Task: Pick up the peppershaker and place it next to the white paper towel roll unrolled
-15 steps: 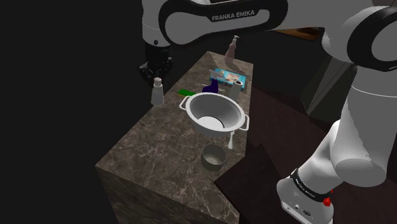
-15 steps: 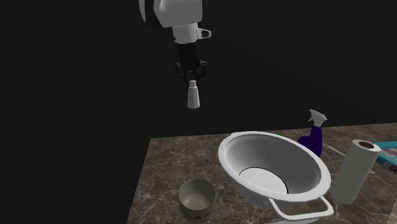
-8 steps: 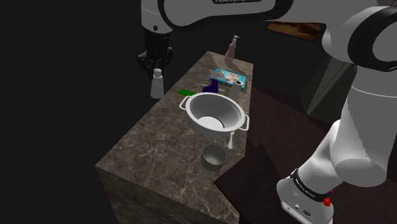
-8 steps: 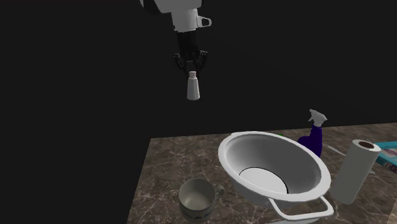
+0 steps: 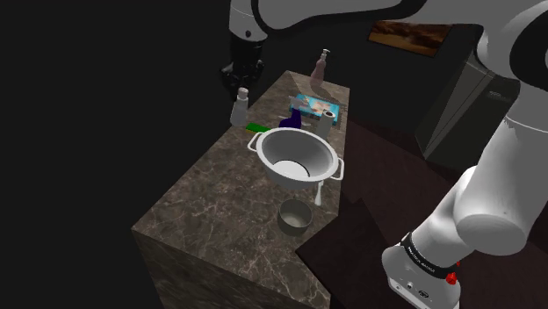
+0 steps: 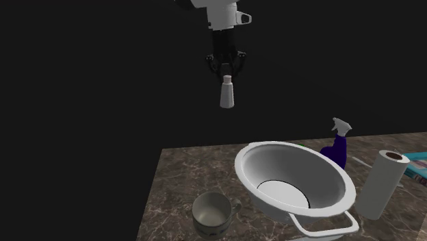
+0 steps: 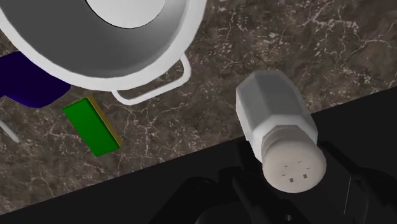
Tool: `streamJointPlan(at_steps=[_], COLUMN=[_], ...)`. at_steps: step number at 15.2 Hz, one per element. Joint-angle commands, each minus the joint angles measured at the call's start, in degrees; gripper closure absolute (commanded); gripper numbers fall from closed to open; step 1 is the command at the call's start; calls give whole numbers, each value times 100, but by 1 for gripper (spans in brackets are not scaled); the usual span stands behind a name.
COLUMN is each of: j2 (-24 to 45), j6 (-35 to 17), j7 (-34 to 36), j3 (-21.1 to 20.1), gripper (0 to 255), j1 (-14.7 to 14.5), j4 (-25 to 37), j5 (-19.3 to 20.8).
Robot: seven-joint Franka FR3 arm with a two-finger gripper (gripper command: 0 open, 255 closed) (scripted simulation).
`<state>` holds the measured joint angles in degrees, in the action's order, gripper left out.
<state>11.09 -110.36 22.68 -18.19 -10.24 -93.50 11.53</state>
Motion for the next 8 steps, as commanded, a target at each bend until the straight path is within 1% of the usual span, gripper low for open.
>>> streamJointPlan(at_steps=[1, 8], j2=[-277, -882], j6=[-123, -429], j7=[-288, -1277], j3=[84, 475], gripper=[255, 255], j1=[196, 749], j4=[-342, -1108], j5=[-132, -455])
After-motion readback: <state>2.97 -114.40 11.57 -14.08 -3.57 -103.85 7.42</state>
